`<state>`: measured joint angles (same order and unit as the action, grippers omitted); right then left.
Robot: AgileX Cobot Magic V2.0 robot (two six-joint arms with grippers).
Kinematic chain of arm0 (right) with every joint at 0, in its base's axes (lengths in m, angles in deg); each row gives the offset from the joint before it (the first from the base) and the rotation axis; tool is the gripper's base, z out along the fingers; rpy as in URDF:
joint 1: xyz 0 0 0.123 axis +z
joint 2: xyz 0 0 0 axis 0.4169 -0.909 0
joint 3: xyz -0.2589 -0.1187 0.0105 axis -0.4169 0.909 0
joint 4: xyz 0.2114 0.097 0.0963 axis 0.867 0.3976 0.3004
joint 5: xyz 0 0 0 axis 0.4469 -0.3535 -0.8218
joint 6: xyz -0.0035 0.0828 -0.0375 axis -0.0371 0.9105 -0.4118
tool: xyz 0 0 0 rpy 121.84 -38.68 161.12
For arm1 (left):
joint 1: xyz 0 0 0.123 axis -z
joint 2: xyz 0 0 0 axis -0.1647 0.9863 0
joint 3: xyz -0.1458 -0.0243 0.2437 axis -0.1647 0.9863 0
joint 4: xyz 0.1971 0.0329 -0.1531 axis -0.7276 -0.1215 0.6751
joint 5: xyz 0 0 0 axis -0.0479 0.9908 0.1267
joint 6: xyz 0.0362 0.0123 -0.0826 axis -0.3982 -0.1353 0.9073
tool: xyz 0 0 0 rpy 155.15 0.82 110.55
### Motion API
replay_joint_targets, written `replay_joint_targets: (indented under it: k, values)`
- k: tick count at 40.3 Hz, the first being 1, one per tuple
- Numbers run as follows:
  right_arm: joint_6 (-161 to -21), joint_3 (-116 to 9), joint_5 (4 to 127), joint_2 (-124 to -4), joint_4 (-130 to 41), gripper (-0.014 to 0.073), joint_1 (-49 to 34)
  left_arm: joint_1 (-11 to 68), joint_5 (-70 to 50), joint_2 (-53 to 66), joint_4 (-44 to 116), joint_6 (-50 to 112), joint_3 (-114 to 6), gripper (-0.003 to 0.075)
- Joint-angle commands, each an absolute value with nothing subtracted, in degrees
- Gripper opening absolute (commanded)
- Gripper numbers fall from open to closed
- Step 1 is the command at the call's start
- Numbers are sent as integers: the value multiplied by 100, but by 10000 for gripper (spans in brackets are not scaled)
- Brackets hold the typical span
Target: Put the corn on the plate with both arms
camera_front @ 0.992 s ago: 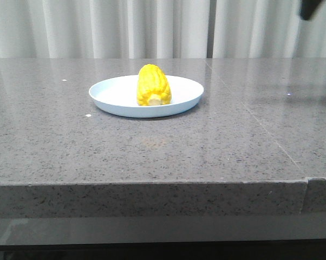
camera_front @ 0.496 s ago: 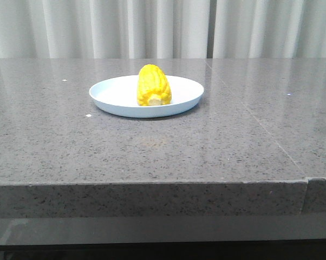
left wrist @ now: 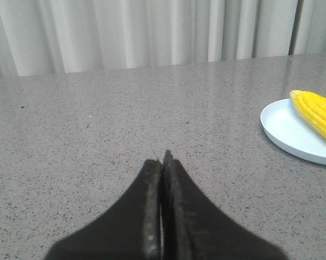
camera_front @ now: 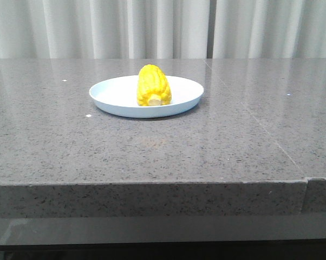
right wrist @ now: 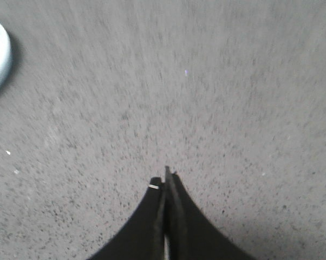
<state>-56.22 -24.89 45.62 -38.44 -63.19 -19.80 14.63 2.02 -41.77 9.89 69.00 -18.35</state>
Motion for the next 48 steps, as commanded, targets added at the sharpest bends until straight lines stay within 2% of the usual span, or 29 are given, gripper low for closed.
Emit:
replay_joint_targets:
  k: [1, 13, 48]
  values:
    - [-5696, -2331, 5365, -3208, -6423, -122, -1991, 1455, -286, -4115, 989, 6897, -1980, -20]
    - [-5696, -1714, 5909, -1924, -6426, -122, -1991, 1455, -286, -4115, 989, 6897, -1980, -20]
    - [-5696, -1714, 5897, -1903, -6426, -122, -1991, 1455, -286, -4115, 989, 6897, -1980, -20]
